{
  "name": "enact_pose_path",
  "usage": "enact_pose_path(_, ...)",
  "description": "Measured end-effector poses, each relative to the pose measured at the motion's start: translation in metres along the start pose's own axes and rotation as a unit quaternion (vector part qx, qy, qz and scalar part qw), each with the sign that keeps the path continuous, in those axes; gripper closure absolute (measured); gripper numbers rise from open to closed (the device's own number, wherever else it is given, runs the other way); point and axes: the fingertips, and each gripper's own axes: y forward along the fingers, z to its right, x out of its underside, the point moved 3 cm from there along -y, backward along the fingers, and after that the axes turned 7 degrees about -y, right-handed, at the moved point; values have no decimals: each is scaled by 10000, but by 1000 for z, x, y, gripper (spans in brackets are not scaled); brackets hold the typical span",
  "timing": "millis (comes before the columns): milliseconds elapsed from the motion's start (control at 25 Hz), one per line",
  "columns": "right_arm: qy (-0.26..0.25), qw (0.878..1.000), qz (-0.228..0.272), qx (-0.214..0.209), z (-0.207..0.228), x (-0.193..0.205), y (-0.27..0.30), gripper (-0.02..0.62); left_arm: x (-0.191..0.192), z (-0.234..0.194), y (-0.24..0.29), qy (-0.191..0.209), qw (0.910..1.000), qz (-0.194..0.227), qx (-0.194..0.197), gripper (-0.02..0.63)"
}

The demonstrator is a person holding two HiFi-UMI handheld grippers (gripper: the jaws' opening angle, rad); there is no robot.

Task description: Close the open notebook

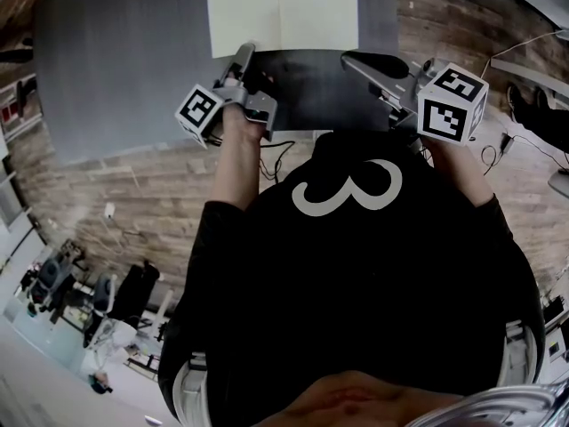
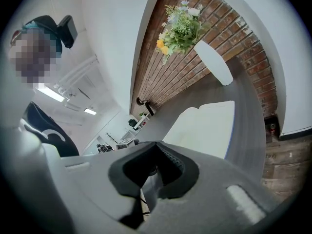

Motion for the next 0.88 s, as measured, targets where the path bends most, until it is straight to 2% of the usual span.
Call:
enact_pose_path(160, 0, 9999, 123, 25, -3, 11, -18, 594, 12, -9, -5, -19, 10000, 13, -56, 546)
enact_pose_path(240, 11, 9999, 147, 61, 0, 12, -21, 594, 13, -10, -3, 16, 9999, 23, -104, 551)
enact_pose_path(520, 55, 9993, 319, 196, -2, 16, -24, 594, 14, 2, -9, 608, 9981, 90, -36, 560)
enact_pose_path(640, 66, 9990, 367, 256, 1, 19, -26, 594, 14, 10, -6, 1157, 9932, 78, -70, 561)
enact_pose_path(760, 86, 9986, 408, 332, 3, 21, -27, 594, 15, 17, -6, 1824, 9828, 94, -263, 563)
enact_pose_path(880, 104, 9982, 444, 397, 3, 21, -28, 594, 17, 24, -1, 2302, 9724, 2, -391, 563)
